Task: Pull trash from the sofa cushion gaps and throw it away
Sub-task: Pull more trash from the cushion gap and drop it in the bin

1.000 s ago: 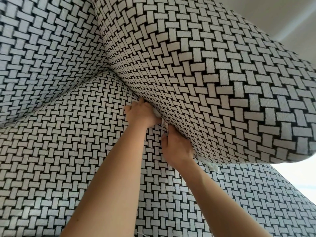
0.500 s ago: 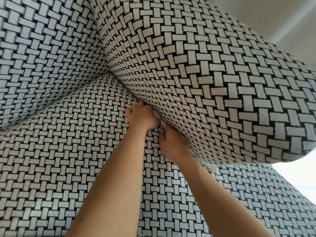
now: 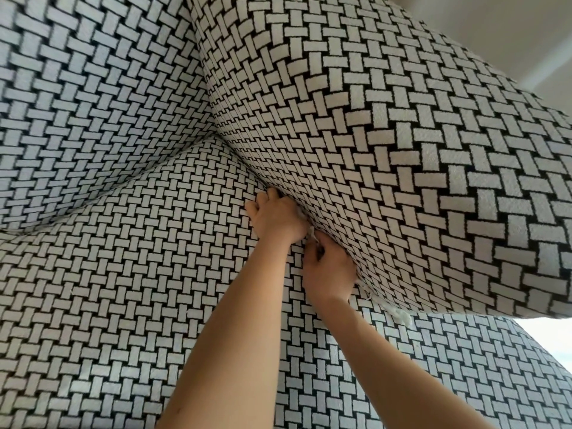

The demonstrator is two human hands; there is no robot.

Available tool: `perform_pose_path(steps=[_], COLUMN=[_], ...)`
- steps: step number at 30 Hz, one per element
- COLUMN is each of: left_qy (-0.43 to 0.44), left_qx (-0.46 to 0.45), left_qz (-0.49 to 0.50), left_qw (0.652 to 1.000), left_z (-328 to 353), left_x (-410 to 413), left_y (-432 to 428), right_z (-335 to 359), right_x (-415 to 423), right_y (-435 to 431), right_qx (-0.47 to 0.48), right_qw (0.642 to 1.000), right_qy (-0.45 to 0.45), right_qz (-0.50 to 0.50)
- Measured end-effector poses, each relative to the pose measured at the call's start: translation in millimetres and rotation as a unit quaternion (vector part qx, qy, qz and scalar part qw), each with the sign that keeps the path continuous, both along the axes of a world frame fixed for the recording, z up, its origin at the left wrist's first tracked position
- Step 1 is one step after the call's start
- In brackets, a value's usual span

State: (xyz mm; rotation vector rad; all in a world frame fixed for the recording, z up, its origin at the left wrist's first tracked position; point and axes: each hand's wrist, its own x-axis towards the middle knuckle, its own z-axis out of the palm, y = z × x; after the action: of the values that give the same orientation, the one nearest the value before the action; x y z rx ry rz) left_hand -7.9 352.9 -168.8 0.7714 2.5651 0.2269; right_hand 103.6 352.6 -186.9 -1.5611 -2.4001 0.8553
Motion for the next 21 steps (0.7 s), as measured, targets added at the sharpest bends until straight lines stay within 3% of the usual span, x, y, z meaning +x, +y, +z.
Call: perform_pose_path(steps=[6,13,21], left_qy=[0.025,0.018,-0.062], left_qx=[0.068,0.063,0.122], left_qz=[0.008,0.004,0.022], left_qw=[0.997,0.998,0.990], left_z=[-5,-4,11], left_x=[5,4,0], left_y=[-10,-9,-24], right_z=[-3,-3,-4], right_x=[1,1,4], right_y=[-2,-4,-7], right_qx=[0.020,0.079,0.124], right_qw=[0.998,0.996,0.984], right_qy=[0.058,0.021,0.112], right_qz=[-0.008,0.027,0.067])
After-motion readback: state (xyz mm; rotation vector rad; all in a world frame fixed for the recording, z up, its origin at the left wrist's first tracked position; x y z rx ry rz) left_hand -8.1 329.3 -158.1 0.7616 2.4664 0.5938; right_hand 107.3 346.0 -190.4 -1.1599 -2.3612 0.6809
